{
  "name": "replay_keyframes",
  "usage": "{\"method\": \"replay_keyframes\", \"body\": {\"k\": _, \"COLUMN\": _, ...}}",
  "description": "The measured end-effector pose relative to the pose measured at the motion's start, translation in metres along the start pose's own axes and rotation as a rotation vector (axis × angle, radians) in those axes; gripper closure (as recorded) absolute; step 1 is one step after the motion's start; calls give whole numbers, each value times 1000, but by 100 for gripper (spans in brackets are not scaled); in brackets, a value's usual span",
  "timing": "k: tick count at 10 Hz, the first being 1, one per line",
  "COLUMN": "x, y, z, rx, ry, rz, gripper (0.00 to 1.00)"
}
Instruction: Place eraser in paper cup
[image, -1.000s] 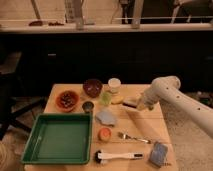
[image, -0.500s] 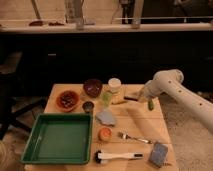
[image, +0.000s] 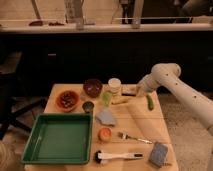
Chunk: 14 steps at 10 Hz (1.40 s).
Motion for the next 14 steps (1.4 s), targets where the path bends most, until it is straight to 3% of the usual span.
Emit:
{"method": "replay_keyframes", "body": {"k": 3, "x": -17, "y": -19, "z": 7, "rx": -11, "ry": -6, "rz": -41, "gripper": 100}}
{"method": "replay_keyframes", "body": {"k": 12, "x": -17, "y": -23, "z": 7, "rx": -10, "ry": -4, "rz": -51, "gripper": 100}}
{"method": "replay_keyframes", "body": {"k": 14, "x": -31, "y": -36, "z": 14, "rx": -12, "ry": -10, "rz": -80, "gripper": 100}}
